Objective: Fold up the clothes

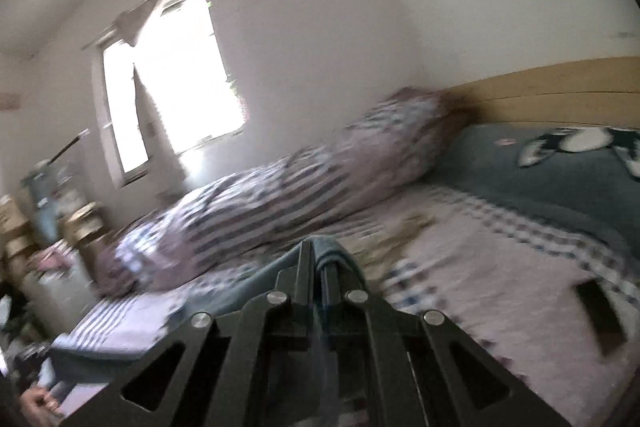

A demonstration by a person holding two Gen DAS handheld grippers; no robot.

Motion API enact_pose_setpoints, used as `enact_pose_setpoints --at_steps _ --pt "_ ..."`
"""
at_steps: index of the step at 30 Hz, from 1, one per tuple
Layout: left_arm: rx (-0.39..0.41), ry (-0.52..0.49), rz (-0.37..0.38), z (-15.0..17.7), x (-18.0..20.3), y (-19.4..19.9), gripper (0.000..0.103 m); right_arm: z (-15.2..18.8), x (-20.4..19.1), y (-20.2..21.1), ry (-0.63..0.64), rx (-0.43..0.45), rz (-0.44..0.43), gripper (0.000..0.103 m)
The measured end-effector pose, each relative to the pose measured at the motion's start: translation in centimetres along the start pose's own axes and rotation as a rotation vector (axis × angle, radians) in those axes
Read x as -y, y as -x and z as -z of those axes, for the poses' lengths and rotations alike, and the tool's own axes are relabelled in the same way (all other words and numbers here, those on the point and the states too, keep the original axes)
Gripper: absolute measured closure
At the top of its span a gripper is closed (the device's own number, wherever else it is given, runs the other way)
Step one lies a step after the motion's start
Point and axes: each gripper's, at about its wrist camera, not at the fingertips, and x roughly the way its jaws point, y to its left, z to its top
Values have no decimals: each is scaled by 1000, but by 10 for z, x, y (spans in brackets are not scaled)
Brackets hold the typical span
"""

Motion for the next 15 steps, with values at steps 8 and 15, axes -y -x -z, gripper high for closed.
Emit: enact_pose_setpoints --at_steps 8,15 --pt "109 141 -256 -28 -63 15 100 32 67 1 -106 -142 277 102" --pt "19 177 -289 -36 -95 1 100 62 94 -14 -147 -285 388 102"
